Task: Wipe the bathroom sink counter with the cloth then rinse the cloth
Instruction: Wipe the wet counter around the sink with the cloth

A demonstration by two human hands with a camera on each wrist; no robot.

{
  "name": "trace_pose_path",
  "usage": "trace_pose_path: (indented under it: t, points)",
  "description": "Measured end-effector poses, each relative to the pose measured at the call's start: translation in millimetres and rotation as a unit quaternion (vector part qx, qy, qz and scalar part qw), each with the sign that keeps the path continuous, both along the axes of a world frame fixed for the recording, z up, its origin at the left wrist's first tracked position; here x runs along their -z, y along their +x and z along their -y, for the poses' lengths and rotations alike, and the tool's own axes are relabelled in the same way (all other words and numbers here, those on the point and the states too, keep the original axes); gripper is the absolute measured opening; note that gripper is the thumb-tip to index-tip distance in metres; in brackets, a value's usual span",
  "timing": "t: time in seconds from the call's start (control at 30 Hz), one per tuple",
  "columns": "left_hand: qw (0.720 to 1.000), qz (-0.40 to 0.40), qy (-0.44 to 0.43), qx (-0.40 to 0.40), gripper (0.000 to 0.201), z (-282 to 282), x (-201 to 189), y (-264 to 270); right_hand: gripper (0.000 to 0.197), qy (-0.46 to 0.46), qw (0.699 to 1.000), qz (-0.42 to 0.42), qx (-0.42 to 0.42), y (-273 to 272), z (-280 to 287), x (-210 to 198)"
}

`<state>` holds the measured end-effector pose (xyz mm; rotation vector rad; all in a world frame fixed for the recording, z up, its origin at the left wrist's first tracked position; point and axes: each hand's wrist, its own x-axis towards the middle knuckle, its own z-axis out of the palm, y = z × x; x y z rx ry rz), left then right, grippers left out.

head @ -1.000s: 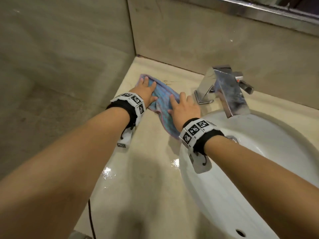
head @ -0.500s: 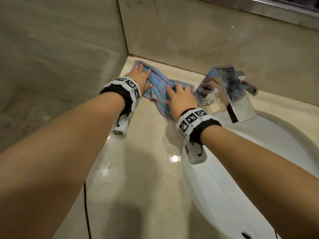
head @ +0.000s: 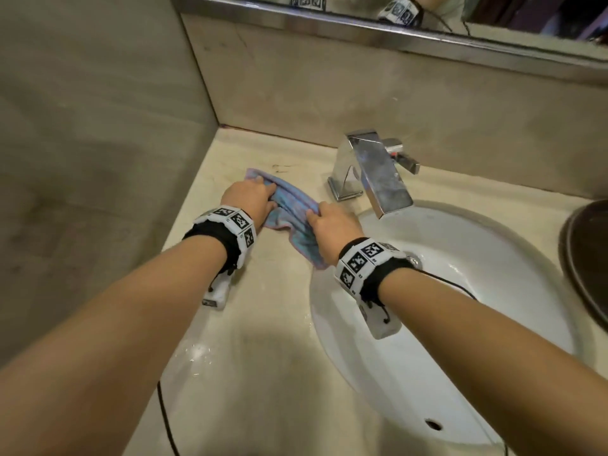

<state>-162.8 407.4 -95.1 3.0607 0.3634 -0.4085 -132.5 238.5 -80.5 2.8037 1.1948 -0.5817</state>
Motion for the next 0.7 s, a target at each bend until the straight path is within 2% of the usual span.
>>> trace_pose_path:
  t: [0.2,0.33,0.43,0.6,0.7]
  points:
    - [0.998,0.042,0.002,0.039,0.036,62.2,-1.2,-13.4,0.038,-0.01,1.0,-0.004,-0.007,3.4,66.4,2.5]
    - [0.995,0.089,-0.04,0.01,0.038,116.0,-7.2,-11.0,0.038,0.014,1.0,-0.013,0.016,29.9,119.2,-6.8]
    - [0.993,0.087,-0.082,0.022,0.037,155.7,-10.5,4.8,0.044,0.016,1.0,0.005,0.027,53.0,158.4,-13.8]
    - [0.986,0.066,-0.154,0.019,0.033,213.8,-23.2,46.1,0.042,0.013,0.998,0.022,0.059,84.4,220.6,-22.1]
    - [0.986,0.103,-0.133,0.016,0.033,239.7,-35.1,76.1,0.04,0.046,0.994,0.037,0.092,106.8,247.1,-29.8]
